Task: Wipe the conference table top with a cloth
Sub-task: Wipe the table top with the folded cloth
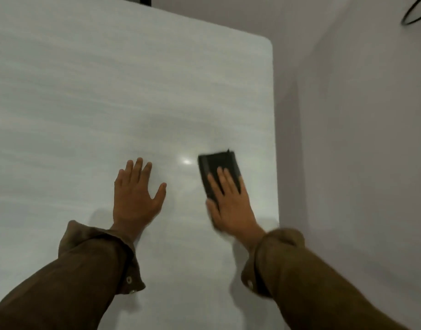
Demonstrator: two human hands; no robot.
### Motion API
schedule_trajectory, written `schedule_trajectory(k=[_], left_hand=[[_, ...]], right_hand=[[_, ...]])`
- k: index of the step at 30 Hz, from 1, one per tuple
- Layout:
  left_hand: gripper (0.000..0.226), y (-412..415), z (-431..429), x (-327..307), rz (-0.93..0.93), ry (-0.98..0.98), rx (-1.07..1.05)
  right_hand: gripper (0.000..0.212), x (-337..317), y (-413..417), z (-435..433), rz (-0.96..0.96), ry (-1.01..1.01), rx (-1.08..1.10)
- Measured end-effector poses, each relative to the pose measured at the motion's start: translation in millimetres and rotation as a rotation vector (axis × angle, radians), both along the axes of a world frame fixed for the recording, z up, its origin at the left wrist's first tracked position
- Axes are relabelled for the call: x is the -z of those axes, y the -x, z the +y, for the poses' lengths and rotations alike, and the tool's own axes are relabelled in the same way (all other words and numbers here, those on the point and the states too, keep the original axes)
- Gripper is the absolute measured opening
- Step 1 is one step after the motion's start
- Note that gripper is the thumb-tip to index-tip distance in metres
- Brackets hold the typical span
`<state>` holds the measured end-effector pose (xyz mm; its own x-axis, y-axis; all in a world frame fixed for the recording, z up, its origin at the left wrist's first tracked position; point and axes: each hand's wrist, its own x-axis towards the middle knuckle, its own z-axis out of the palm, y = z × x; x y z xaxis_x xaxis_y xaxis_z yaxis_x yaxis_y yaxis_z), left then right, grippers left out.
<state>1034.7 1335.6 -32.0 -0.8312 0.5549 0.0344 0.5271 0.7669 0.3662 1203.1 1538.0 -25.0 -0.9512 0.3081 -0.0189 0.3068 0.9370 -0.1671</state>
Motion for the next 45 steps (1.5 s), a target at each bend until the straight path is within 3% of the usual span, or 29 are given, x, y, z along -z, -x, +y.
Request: schedule_trajectory(k=[2,4,9,12,16,20,25,27,31,34,39,45], left_hand=[[0.071,0.5,-1.6,1.2,-0.004,-0.029,0.009],[0.070,1.2,-2.9,4.3,-0.003,-0.060,0.011],[0.072,0.6,-7.5,9.4,-0.018,-0.071,0.034],[0.072,10.5,-21.4,10.7,-0.020,-0.090,0.135],[0.055,61.2,-62.3,7.0,0.034,-0.109,0.374],[0.054,107.5,-107.1,11.1,0.098,-0.159,0.076],[0.059,106.4,-107.3,14.8,0.102,-0.140,-0.009],[0.058,105.9,-108.3,14.6,0.102,-0.151,-0.015],[0.057,107.1,-107.2,12.4,0.103,-0.147,-0.013],[0.057,106.8,-105.3,12.5,0.093,-0.140,-0.047],[0.057,109.0,-103.1,12.2,0.109,-0.140,-0.057],[0.055,113.4,-103.8,16.8,0.127,-0.138,-0.022]], right_hand=[[0.062,-5.9,-50.3,-14.7,-0.016,0.048,-0.037],[0.061,-8.9,-77.0,-13.2,-0.008,0.085,0.065],[0.065,1.0,-3.0,-20.1,0.008,-0.006,0.554],[0.066,2.6,43.0,-50.5,-0.032,-0.004,0.396],[0.059,-1.5,8.5,-95.9,-0.006,0.035,0.160],[0.056,-2.0,-17.8,-84.1,0.064,0.087,0.124],[0.062,13.7,79.2,-59.0,0.039,-0.007,0.334],[0.061,11.7,95.2,-63.5,0.019,-0.028,0.198],[0.059,2.1,47.5,-36.9,0.032,-0.001,-0.207],[0.062,2.4,43.3,16.2,0.062,0.020,-0.131],[0.063,2.5,129.1,94.6,0.016,-0.037,0.094],[0.067,6.4,232.4,106.1,-0.072,-0.098,0.272]])
